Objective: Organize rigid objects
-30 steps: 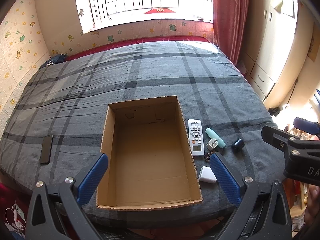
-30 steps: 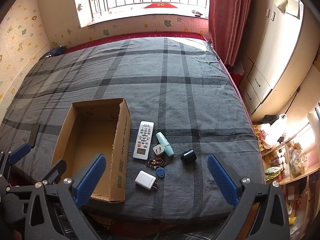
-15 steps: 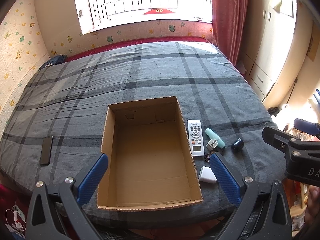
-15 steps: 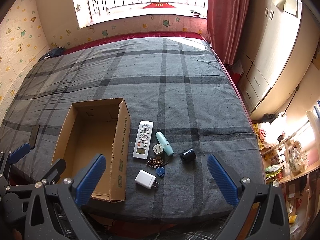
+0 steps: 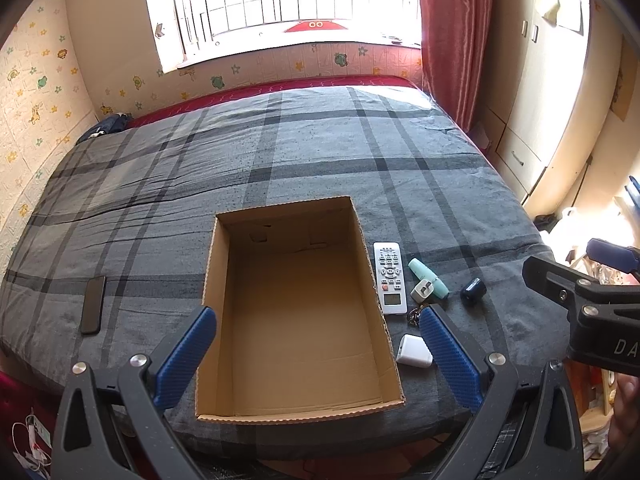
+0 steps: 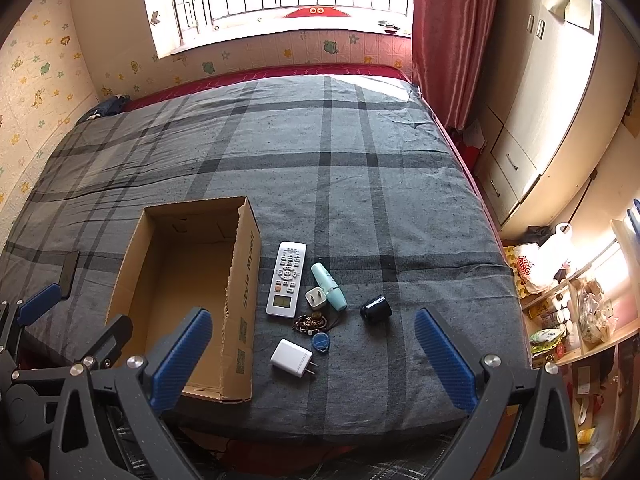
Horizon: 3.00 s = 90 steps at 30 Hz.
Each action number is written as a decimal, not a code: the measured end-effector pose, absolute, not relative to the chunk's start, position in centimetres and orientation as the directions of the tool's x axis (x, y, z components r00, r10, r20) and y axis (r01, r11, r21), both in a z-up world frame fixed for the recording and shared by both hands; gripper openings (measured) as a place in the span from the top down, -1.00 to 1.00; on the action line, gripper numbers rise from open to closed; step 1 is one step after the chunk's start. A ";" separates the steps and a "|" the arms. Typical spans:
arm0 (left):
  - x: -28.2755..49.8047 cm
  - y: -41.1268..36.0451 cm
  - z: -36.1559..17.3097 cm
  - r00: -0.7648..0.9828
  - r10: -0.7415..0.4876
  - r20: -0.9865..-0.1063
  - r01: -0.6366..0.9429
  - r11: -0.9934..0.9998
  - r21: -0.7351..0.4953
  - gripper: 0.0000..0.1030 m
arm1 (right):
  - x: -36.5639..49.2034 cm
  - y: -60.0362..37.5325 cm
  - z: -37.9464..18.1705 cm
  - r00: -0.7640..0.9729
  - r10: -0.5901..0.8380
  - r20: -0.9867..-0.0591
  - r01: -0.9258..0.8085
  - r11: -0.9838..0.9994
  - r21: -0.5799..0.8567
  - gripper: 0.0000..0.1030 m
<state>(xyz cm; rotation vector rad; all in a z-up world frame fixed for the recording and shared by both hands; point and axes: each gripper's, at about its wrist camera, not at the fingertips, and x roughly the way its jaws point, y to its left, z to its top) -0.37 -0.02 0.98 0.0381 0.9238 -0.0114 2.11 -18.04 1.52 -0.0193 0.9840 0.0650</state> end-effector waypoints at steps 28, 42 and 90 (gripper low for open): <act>2.2 7.8 -4.7 0.552 0.077 -0.830 -0.084 0.996 0.036 -1.00 | 4.2 -17.0 -1.5 0.501 0.012 -0.865 -0.062 0.998 -0.022 -1.00; 4.0 13.2 -11.4 0.522 0.032 -0.853 -0.098 0.995 -0.023 -1.00 | 6.2 -17.2 -5.3 0.432 -0.030 -0.901 -0.021 0.999 -0.043 -1.00; 3.9 14.3 -16.7 0.497 -0.005 -0.868 -0.058 0.998 -0.039 0.74 | 6.1 -16.6 -8.3 0.391 -0.047 -0.919 -0.038 0.997 -0.067 -0.99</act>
